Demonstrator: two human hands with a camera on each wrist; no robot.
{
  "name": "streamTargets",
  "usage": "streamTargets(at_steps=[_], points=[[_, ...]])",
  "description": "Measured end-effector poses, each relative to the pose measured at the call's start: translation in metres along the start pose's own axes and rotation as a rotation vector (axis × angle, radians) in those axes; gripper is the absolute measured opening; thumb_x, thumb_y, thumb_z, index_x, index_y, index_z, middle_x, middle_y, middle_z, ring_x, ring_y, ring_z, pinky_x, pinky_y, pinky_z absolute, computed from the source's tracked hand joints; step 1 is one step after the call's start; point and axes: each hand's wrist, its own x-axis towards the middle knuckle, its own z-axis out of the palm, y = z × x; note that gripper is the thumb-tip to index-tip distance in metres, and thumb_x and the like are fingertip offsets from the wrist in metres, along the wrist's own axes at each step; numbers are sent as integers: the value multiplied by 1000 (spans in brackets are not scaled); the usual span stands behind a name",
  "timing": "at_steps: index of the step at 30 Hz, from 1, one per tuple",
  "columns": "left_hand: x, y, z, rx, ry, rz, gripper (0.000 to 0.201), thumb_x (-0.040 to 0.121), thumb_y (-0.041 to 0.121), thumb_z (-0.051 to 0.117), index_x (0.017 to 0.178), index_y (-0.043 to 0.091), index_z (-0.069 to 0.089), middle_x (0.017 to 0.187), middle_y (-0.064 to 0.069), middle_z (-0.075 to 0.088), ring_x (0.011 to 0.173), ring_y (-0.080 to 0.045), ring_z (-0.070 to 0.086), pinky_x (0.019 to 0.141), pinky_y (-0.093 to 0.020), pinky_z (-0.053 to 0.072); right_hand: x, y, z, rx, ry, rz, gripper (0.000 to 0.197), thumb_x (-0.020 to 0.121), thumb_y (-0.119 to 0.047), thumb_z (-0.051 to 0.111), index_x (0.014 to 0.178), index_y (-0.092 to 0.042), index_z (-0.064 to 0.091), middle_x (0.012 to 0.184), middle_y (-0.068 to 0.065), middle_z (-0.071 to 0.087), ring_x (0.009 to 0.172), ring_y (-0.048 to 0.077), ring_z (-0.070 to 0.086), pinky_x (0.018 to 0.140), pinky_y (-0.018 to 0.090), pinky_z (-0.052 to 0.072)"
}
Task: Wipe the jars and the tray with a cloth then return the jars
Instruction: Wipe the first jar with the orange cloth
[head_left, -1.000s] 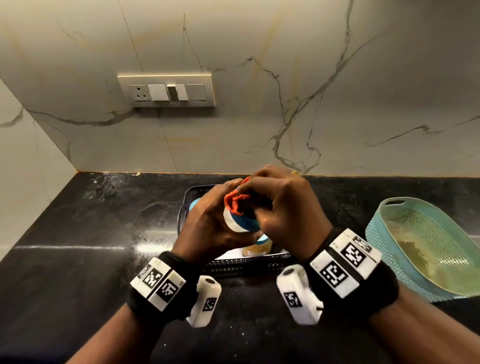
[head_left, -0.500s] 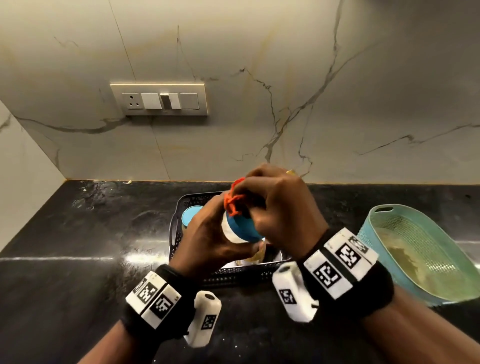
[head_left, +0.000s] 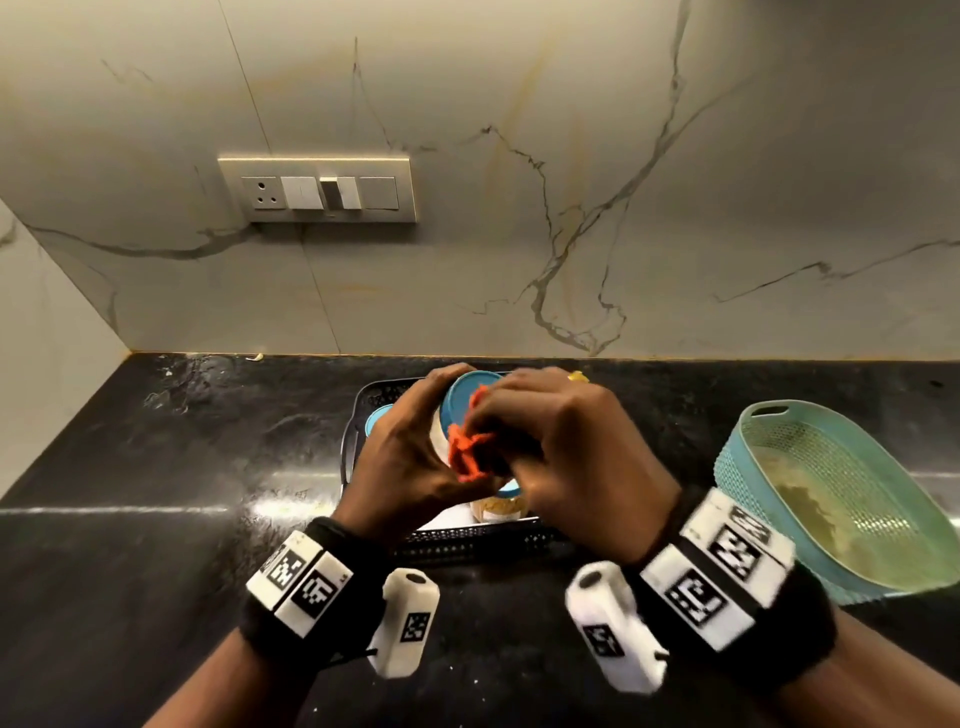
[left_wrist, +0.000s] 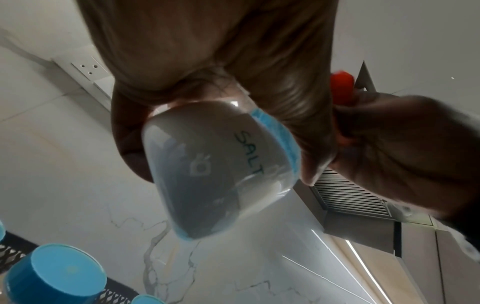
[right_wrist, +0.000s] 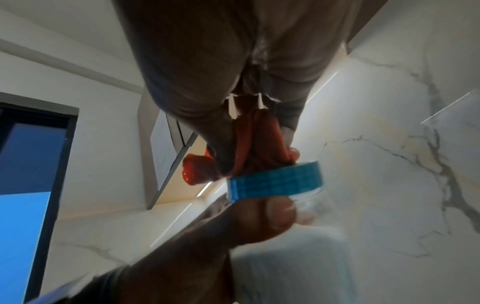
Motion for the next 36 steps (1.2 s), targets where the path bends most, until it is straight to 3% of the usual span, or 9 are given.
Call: streamTargets(at_steps=[2,6,11,14,19,22,25,31,36], points=[[-3,-1,-1,35,8,-5,86,62,48,90,135,18,56,127,10,65,119,-7,61,100,-20,47,-10,14,-7,-46,-31,58,24,75,-5,73,92,-21,76,97,-7,70,91,15,64,81,31,51],[-6,0,9,24,-11,-30,80,63,28,98,132,20,58,122,11,67,113,-7,63,93,-13,45,10,33,-6,-90,43,139,23,74,-8,73,92,-21,76,91,-4,70,85,17,63,77,41,53],[-4,1,5,-58,-4,-32,70,63,35,89,125,20,62,113,10,70,105,-12,67,89,-29,54,21,5,8,-3,45,2,23,72,-6,72,92,-18,75,89,-3,70,84,17,64,75,36,52],[-7,-5,-5,3,14,-47,83,62,45,88,134,19,57,125,12,66,117,-9,63,100,-25,49,0,11,5,44,-31,-8,23,74,-3,73,91,-18,75,93,-4,70,88,16,65,79,36,52],[-13,-4,1,35,-27,-67,78,64,27,97,132,22,58,119,13,68,111,-12,65,93,-24,51,18,34,4,-12,22,83,27,69,-6,66,91,-19,76,91,-3,70,84,18,65,75,42,54],[-12,-3,1,-67,-13,-103,68,64,25,94,123,23,61,107,12,71,98,-8,68,84,-26,54,32,11,15,29,26,-21,22,71,-8,67,89,-16,75,87,0,69,80,21,65,71,40,53],[-10,-5,-6,-164,4,-120,71,64,33,88,128,21,59,114,13,70,107,-12,68,93,-27,53,20,4,10,96,-69,-93,17,75,-11,69,90,-16,75,89,-1,69,83,17,66,75,37,53],[-7,-10,-9,-398,20,-373,71,60,38,86,124,22,61,115,7,74,106,-13,70,89,-27,55,17,44,-11,109,11,193,26,77,-3,72,97,-19,77,87,-2,74,81,16,70,75,44,58],[-1,-7,-16,-617,55,-537,61,76,30,76,133,21,57,118,-1,74,106,-16,72,87,-41,60,7,37,-4,489,139,273,28,84,8,68,98,-16,74,90,-4,75,83,8,73,76,21,59]])
